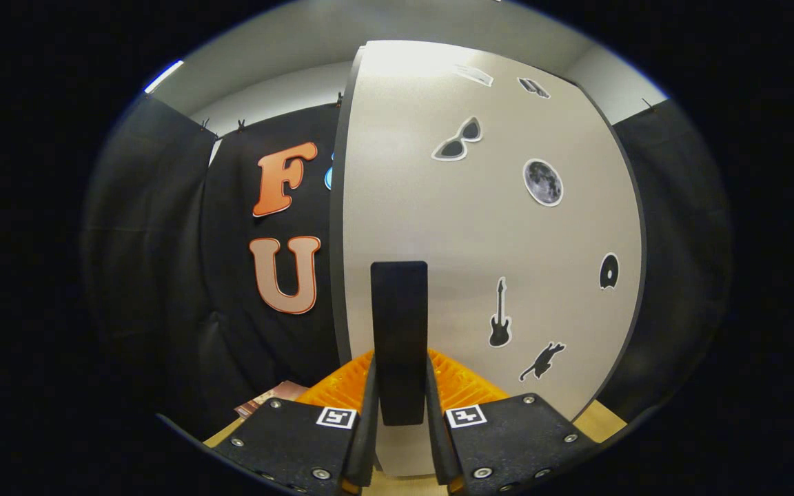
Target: Open the shoe cabinet door, grab the shoes and put them into the shoe cabinet, then close the shoe cabinet door.
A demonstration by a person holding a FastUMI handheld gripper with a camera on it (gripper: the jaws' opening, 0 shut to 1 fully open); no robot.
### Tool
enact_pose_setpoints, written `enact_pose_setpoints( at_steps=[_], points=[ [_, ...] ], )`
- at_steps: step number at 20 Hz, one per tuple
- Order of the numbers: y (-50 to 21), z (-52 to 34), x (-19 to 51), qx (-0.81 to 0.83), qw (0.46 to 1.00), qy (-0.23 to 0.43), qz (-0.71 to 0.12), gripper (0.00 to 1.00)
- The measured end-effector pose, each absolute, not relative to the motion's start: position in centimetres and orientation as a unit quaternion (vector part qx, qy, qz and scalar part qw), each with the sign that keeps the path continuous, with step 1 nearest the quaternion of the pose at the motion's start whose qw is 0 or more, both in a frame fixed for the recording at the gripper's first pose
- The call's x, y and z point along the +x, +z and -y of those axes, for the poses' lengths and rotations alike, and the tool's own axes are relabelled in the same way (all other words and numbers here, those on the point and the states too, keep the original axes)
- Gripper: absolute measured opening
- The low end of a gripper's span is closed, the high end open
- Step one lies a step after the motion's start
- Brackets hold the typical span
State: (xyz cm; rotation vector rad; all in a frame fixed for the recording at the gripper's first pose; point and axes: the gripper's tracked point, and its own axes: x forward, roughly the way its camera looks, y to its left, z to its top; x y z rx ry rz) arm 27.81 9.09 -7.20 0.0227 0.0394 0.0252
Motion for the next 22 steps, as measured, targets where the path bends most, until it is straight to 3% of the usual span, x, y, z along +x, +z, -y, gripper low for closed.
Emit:
enact_pose_setpoints(
  at_steps=[22],
  points=[
    [-7.2,1.8,11.6,0.05,0.999,0.017,-0.01,0.31]
  ],
)
